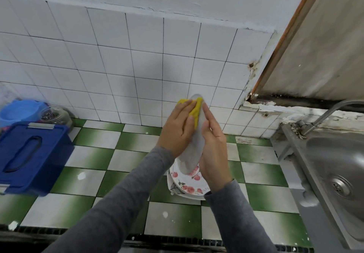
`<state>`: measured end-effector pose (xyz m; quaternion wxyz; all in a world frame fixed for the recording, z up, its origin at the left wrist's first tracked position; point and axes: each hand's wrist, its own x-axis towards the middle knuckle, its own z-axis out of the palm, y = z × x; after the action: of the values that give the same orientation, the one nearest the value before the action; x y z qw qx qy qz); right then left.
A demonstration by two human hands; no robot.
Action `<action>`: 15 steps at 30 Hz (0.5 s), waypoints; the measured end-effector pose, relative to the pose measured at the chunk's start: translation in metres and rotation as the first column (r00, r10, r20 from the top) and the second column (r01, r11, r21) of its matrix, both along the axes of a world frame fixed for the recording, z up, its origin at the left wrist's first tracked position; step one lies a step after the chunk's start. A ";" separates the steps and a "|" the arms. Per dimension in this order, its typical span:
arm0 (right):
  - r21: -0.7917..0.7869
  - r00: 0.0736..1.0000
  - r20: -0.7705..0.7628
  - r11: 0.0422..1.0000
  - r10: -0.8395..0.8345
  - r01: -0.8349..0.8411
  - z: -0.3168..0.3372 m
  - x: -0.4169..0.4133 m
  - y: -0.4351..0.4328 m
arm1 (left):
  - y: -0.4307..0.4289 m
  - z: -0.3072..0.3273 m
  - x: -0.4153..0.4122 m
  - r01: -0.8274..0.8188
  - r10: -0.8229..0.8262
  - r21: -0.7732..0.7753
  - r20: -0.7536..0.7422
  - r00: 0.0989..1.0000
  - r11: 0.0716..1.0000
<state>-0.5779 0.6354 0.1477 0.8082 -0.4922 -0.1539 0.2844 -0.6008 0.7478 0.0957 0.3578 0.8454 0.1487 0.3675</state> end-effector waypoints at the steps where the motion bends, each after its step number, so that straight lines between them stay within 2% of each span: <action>1: -0.004 1.000 0.002 1.000 0.024 -0.024 0.000 0.001 -0.003 | -0.001 0.002 0.000 -0.029 0.029 0.009 -0.013 1.000 1.000; 5: 0.056 0.995 -0.076 0.996 0.067 -0.063 0.001 0.008 -0.009 | -0.014 0.001 0.000 -0.076 0.067 0.323 0.039 0.997 0.943; 7: 0.054 0.992 -0.085 0.995 0.091 -0.086 -0.002 0.009 -0.010 | -0.011 -0.003 0.001 -0.031 0.023 0.277 0.034 0.999 0.960; 9: 0.007 0.994 -0.062 0.996 0.094 -0.093 -0.005 0.010 -0.012 | -0.003 -0.005 0.001 -0.005 0.004 0.060 0.014 1.000 0.998; 11: -0.049 0.996 -0.034 0.995 0.086 -0.087 -0.008 0.010 -0.013 | 0.003 -0.006 0.000 -0.039 0.039 -0.140 -0.004 0.999 0.989; 12: -0.060 0.996 -0.028 0.995 0.083 -0.085 -0.009 0.010 -0.014 | 0.004 -0.005 -0.001 -0.048 0.047 -0.148 -0.009 0.999 0.988; 13: -0.057 0.996 -0.027 0.995 0.082 -0.083 -0.011 0.010 -0.015 | 0.004 -0.004 -0.002 -0.039 0.039 -0.083 -0.001 0.999 0.996; 15: -0.035 0.997 -0.036 0.996 0.075 -0.076 -0.013 0.011 -0.015 | 0.003 -0.007 -0.004 0.012 -0.017 0.144 0.032 0.999 0.989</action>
<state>-0.5670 0.6208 0.1350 0.7904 -0.4954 -0.1533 0.3260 -0.6051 0.7510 0.0885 0.3010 0.8638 0.1097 0.3888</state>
